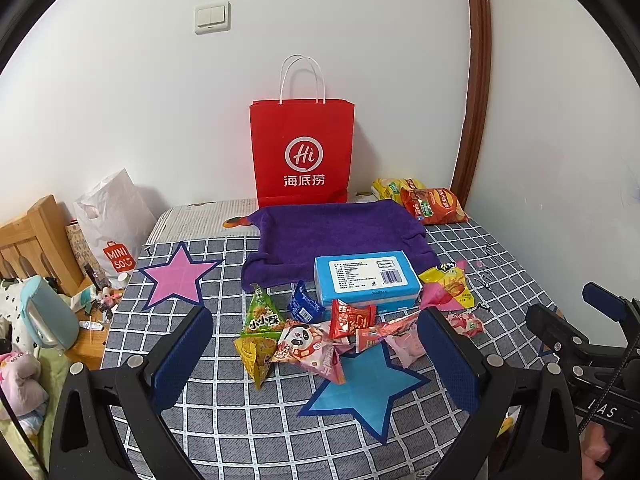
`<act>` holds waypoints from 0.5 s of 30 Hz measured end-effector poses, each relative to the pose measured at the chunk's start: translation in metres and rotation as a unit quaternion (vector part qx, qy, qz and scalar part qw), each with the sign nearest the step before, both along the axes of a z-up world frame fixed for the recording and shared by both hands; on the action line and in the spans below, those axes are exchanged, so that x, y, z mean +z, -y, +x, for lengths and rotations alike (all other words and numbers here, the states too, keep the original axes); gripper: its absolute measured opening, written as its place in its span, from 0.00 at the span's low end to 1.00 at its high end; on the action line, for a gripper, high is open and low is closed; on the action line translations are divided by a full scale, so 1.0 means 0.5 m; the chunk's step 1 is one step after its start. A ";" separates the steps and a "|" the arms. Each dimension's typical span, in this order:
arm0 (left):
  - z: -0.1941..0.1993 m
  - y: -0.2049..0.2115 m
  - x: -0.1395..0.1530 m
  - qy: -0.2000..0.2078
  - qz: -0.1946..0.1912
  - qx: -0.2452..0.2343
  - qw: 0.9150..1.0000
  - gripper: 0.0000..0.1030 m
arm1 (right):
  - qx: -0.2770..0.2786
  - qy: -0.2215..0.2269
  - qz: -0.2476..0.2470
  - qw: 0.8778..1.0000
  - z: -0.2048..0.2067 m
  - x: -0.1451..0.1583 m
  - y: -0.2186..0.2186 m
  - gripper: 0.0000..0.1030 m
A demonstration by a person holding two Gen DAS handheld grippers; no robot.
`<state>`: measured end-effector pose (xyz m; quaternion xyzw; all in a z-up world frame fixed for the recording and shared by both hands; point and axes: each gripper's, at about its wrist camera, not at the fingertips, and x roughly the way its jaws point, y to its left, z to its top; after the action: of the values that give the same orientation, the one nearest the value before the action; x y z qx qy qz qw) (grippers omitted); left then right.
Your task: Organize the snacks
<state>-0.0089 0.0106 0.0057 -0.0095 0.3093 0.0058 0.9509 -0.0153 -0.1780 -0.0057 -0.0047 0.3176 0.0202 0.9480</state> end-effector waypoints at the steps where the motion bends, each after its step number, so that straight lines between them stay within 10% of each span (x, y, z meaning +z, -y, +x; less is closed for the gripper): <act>1: 0.000 0.000 0.001 0.000 0.000 0.000 1.000 0.99 | 0.000 0.000 -0.001 1.000 0.000 0.000 -0.001 0.99; 15: 0.018 0.000 -0.007 -0.003 -0.007 -0.010 1.000 0.99 | -0.001 0.002 0.007 1.000 0.010 -0.014 0.010 0.99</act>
<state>0.0001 0.0104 0.0024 -0.0130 0.3118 -0.0064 0.9500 -0.0103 -0.1829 -0.0129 0.0026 0.3157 0.0214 0.9486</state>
